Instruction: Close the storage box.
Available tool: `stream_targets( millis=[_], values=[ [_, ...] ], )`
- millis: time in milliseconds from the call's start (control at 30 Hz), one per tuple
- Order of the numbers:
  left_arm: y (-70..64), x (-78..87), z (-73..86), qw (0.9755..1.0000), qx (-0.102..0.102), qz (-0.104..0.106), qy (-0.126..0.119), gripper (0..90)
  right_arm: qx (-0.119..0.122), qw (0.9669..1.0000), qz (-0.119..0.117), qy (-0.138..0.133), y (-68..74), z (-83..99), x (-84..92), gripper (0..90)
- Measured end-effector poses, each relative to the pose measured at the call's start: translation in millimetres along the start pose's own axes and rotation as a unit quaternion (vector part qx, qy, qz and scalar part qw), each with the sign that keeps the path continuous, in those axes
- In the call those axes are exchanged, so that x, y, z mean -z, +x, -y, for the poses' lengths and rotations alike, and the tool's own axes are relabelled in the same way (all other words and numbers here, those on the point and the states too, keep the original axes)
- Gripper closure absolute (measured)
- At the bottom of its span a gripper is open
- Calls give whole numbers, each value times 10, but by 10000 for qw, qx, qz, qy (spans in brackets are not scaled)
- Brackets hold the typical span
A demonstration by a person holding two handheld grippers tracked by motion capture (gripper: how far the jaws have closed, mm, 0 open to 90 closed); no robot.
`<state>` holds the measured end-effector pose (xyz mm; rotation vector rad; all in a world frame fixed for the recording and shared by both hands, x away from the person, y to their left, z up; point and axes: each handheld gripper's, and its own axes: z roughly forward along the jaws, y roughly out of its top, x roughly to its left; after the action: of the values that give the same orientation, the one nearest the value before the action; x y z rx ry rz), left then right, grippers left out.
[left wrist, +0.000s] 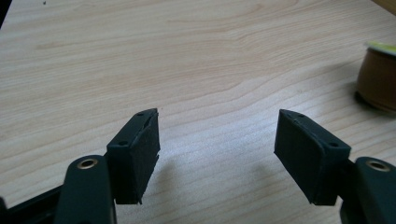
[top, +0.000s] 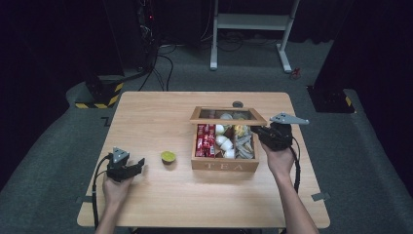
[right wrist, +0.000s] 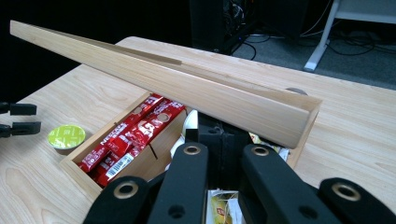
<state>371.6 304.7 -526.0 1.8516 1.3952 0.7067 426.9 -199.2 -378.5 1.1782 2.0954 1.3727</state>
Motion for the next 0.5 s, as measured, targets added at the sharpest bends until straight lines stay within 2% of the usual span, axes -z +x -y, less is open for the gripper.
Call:
stream_targets(
  millis=[167,333,367,433,500],
  values=[
    [12,-3,7,10000,43,-12,35,308,17,10000,18,12,0,27,8,900],
    [30,-19,6,9998,119,-6,180,296,0,10000,-1,6,3,63,12,900],
    [32,-28,2,9995,138,-1,272,291,-4,10000,2,10,7,70,13,900],
    [27,-54,-7,9992,118,-14,391,275,-9,10000,-10,9,7,88,13,900],
    [22,-54,-9,9992,71,-38,399,269,-6,10000,4,15,13,105,15,900]
  ],
)
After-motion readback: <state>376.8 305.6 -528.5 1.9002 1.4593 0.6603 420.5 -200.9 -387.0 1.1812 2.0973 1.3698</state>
